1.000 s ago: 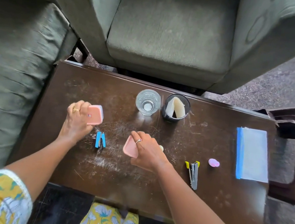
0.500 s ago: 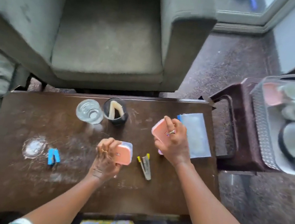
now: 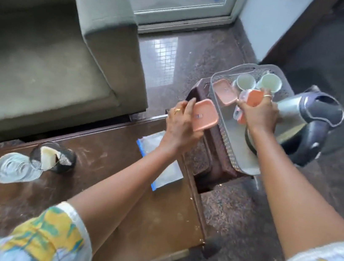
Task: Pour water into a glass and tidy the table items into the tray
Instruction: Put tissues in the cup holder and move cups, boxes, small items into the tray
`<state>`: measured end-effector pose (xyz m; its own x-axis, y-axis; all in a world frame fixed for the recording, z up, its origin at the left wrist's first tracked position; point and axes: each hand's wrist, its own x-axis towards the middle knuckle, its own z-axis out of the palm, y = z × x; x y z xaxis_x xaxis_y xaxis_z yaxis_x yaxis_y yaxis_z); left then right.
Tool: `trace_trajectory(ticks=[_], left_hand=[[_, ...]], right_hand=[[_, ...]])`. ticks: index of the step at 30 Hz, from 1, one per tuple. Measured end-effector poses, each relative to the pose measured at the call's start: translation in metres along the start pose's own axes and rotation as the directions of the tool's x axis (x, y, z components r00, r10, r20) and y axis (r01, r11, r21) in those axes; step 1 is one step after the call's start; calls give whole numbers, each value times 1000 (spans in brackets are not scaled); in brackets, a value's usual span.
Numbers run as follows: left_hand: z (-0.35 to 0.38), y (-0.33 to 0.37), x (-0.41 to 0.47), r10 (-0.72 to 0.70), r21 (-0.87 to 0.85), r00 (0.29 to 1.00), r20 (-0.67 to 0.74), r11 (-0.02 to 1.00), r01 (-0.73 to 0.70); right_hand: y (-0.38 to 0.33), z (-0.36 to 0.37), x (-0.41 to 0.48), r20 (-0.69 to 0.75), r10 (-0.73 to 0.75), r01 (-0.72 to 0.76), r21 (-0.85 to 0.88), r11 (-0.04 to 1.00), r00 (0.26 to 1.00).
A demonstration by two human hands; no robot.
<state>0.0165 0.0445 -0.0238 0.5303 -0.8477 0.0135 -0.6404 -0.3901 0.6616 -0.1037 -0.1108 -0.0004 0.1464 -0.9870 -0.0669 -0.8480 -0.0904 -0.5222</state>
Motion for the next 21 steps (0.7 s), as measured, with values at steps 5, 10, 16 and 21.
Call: trace_trajectory(ticks=[5, 10, 16, 21], left_hand=[[14, 18, 32, -84, -10, 996, -25, 996, 84], [23, 11, 41, -128, 38, 992, 3, 991, 127], [29, 11, 48, -142, 81, 986, 86, 988, 135], [30, 17, 55, -108, 124, 988, 108, 988, 95]], right_hand=[[9, 22, 40, 353, 5, 45, -133, 990, 936], [18, 56, 50, 455, 73, 47, -248, 968, 887], [15, 69, 56, 284, 227, -144, -284, 948, 931], [12, 63, 61, 250, 169, -100, -266, 959, 953]])
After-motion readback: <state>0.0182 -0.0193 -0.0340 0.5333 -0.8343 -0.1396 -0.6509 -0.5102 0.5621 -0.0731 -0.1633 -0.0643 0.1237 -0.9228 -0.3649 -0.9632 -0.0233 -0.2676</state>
